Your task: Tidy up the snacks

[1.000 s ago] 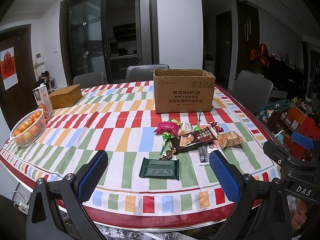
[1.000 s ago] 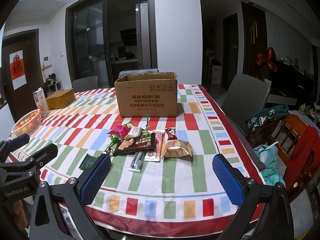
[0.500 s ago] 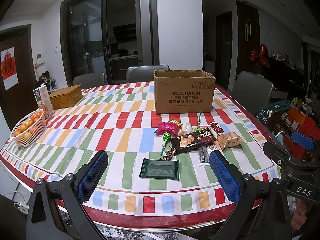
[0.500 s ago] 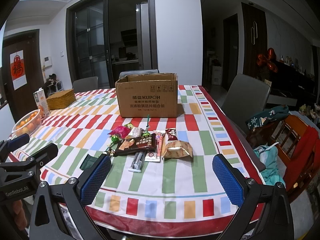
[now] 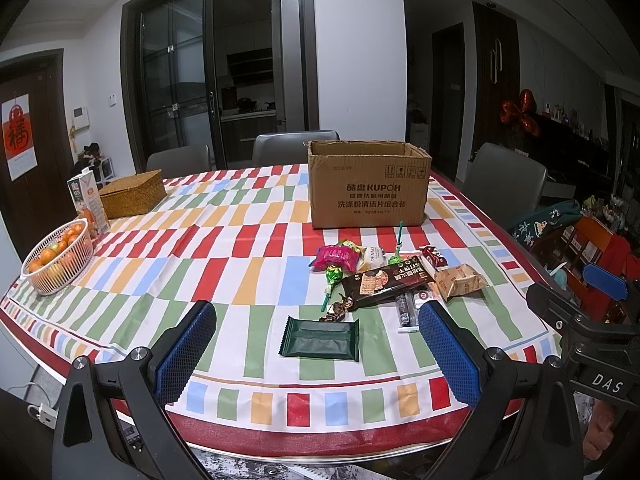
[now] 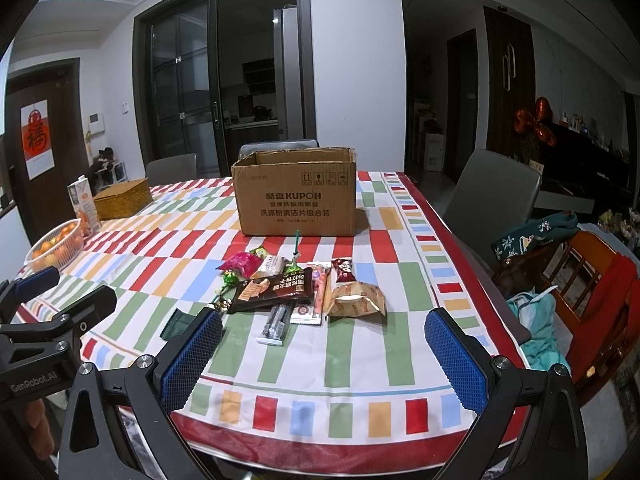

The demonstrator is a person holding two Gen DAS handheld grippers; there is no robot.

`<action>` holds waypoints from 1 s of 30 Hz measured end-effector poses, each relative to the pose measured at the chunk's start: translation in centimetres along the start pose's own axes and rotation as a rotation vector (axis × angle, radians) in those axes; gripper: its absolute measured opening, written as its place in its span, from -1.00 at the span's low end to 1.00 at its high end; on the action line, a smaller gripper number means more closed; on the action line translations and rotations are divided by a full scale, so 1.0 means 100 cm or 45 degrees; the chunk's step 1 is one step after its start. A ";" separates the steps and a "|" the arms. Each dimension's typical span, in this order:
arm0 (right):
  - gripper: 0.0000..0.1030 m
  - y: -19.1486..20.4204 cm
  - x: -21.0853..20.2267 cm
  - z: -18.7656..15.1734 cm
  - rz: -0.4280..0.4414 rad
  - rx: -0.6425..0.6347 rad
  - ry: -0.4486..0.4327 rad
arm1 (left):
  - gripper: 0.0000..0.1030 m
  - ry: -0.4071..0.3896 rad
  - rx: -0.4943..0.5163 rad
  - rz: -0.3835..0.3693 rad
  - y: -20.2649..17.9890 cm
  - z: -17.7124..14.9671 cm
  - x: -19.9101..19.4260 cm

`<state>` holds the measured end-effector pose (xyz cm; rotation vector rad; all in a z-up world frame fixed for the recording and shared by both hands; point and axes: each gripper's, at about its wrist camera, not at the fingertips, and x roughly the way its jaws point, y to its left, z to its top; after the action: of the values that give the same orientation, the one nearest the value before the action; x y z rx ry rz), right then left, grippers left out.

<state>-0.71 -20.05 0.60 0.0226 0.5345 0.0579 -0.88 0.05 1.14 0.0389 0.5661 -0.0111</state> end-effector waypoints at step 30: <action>0.99 0.014 0.053 -0.005 0.043 -0.040 0.185 | 1.00 0.172 -0.031 -0.019 0.006 -0.003 0.057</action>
<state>3.51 -18.29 -2.46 -0.0029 0.6787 0.1014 3.75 0.70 -2.13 0.0114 0.7013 -0.0164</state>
